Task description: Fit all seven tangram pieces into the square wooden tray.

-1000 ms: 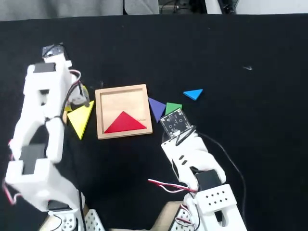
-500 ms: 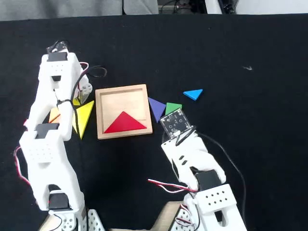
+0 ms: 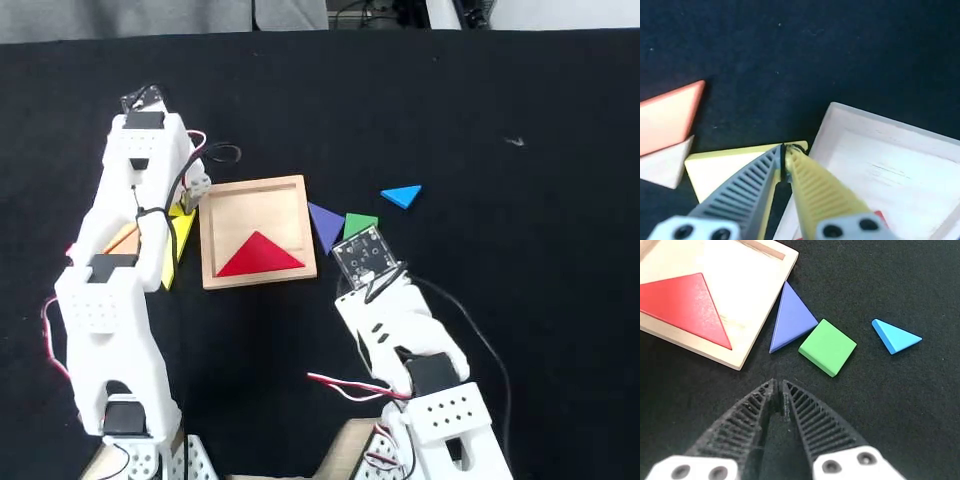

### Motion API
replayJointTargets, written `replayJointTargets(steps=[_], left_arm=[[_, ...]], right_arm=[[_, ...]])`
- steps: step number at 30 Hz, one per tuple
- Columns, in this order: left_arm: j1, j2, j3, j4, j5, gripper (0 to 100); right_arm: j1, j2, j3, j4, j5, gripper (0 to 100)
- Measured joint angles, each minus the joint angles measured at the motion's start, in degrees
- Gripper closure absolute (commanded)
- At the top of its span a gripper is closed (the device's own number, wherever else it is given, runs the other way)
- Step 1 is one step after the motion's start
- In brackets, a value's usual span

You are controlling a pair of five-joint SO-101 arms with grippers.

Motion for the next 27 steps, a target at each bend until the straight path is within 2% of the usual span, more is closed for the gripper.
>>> replayJointTargets(steps=[7,12,27], left_arm=[[0.18,3.78,-1.67,0.18,0.18,97],[0.26,4.66,-3.34,3.16,-0.18,97],[1.67,5.10,-3.34,9.76,-8.79,97]], right_arm=[[0.00,0.00,0.00,0.00,0.00,98.6],[0.00,0.00,0.00,0.00,0.00,98.6],[0.00,0.00,0.00,0.00,0.00,98.6]])
